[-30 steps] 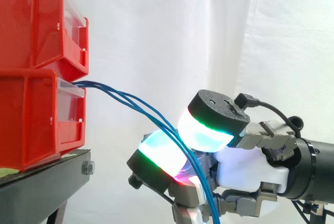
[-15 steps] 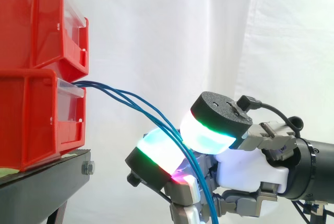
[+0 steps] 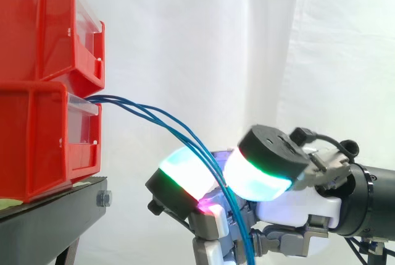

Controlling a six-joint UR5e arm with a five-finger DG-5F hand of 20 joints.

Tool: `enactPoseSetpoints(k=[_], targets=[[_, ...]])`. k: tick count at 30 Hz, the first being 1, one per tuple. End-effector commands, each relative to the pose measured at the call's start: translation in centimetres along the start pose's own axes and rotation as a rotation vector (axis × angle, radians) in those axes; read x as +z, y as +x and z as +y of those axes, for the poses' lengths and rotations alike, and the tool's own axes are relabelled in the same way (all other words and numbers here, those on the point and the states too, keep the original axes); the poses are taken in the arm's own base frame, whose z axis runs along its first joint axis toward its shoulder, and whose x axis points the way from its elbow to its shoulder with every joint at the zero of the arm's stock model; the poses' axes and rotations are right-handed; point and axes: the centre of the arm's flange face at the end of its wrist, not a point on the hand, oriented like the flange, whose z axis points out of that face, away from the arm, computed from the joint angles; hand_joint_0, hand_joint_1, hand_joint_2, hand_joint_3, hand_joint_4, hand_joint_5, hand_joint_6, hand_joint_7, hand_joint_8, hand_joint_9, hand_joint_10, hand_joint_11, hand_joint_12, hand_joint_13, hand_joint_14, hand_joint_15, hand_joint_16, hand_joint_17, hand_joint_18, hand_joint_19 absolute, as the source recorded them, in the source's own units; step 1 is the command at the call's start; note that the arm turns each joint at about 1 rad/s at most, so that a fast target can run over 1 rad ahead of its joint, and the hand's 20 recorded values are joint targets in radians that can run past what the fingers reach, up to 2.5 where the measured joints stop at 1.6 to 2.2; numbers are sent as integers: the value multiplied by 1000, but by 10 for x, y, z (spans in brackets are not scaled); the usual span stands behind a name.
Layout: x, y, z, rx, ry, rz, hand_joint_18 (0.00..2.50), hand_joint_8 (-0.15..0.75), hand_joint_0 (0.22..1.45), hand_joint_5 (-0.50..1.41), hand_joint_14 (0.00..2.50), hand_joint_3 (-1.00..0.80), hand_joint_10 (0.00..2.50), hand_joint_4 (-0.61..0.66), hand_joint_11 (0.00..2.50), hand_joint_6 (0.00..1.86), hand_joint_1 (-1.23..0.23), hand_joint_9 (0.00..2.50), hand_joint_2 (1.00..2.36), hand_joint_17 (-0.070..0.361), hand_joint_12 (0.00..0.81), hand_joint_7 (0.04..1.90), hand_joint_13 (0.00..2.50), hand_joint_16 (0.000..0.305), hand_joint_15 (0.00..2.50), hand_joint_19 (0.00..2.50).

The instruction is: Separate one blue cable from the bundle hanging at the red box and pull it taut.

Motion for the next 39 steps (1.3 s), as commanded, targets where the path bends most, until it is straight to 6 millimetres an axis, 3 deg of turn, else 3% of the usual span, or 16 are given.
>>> enactPoseSetpoints(k=[1, 10, 22, 26, 31, 39], targets=[[0, 0, 0, 1, -1, 0, 914, 371, 719, -223, 20, -500, 14, 225, 903, 884, -945, 791, 1000, 106, 397, 920, 889, 47, 583, 600], [0, 1, 0, 3, 0, 0, 968, 384, 589, -165, 19, -500, 17, 175, 932, 854, -826, 1065, 1000, 101, 396, 1032, 1033, 45, 607, 651], [-1, 0, -1, 5, 2, -2, 1005, 398, 560, -144, 20, -500, 17, 143, 933, 840, -679, 1196, 1000, 102, 400, 1053, 1095, 45, 609, 667], [-1, 0, -1, 10, 6, -2, 995, 394, 623, -146, 19, -448, 18, 114, 931, 838, -715, 1200, 1004, 99, 399, 1090, 1098, 44, 613, 668], [-2, -1, -1, 10, 8, -2, 998, 380, 679, -191, 21, -272, 16, 76, 968, 894, -865, 1074, 1015, 101, 403, 1030, 1066, 45, 606, 639], [-2, -1, -1, 10, 8, -2, 950, 372, 791, -201, 22, -355, 17, 111, 994, 910, -936, 1041, 1011, 99, 392, 996, 1035, 44, 603, 625]])
